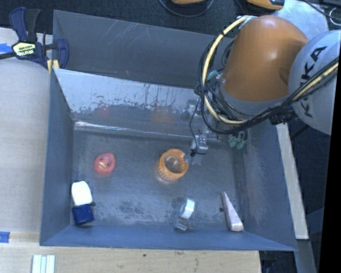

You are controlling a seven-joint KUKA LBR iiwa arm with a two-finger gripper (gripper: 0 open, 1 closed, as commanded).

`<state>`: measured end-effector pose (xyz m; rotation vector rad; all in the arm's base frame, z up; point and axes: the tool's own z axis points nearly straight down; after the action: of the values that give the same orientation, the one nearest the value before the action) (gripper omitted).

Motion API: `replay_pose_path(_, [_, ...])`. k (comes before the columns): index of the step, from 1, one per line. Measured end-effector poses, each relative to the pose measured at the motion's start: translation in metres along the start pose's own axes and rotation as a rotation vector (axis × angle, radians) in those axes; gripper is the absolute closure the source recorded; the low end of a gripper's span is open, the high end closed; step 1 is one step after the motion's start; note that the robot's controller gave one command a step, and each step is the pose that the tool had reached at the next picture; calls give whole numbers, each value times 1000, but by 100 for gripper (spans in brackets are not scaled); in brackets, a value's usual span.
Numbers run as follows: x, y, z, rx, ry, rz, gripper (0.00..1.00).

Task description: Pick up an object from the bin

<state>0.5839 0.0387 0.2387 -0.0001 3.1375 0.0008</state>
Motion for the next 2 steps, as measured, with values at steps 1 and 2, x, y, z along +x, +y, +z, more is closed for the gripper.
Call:
replay_pose_path(1, [16,-29,71,0,6,-135,0])
replay_pose_path(2, [-2,6,76,-1,-6,-192,0])
